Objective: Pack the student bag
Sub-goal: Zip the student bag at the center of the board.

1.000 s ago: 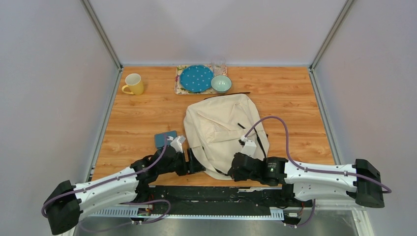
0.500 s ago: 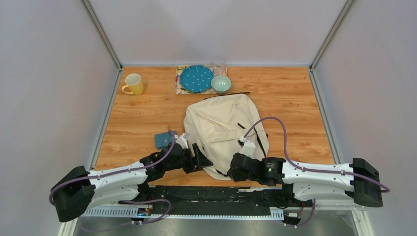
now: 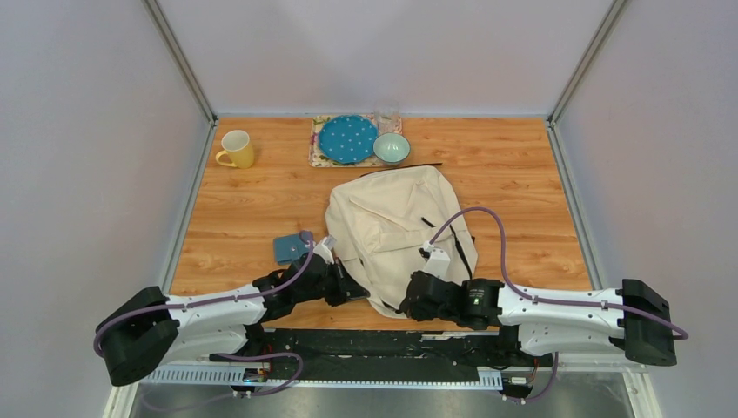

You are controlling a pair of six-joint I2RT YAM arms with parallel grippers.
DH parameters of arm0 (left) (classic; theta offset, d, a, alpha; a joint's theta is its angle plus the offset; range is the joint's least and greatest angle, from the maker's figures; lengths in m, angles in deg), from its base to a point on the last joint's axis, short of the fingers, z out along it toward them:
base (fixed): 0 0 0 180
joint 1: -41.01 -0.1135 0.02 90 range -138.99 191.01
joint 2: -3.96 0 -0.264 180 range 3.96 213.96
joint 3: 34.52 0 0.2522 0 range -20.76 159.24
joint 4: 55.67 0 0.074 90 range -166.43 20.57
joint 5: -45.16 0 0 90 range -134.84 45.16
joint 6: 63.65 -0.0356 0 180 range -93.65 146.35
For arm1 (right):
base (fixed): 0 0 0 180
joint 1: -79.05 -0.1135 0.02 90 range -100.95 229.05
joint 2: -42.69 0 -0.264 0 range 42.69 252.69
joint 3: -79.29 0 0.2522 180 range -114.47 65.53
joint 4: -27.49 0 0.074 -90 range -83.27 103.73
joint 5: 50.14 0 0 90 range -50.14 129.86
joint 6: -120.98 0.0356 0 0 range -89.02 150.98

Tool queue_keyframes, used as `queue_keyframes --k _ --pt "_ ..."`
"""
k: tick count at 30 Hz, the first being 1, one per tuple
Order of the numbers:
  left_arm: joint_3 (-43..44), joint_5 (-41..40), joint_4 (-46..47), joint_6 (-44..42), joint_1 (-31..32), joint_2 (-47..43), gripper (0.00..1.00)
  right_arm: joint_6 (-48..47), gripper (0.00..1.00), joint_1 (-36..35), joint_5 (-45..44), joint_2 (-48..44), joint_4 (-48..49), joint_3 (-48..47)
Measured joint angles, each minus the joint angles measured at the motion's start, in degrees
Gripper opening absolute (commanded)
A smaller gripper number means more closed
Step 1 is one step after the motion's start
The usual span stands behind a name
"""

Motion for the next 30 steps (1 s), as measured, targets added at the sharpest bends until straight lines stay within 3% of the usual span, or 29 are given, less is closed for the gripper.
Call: queue_keyframes --k 9,17,30 --pt "-1.46 -1.64 1.14 0.33 0.15 -0.44 0.00 1.36 0.00 -0.04 -0.79 -2.38 -1.99 2.10" --pt "-4.00 -1.25 -1.22 0.24 -2.91 -8.22 0.00 3.78 0.00 -0.07 -2.51 -9.64 -4.33 4.17" --pt "-5.95 -2.75 -12.00 -2.12 -8.31 -20.90 0.00 5.73 0.00 -0.09 -6.25 -12.61 -11.43 4.24"
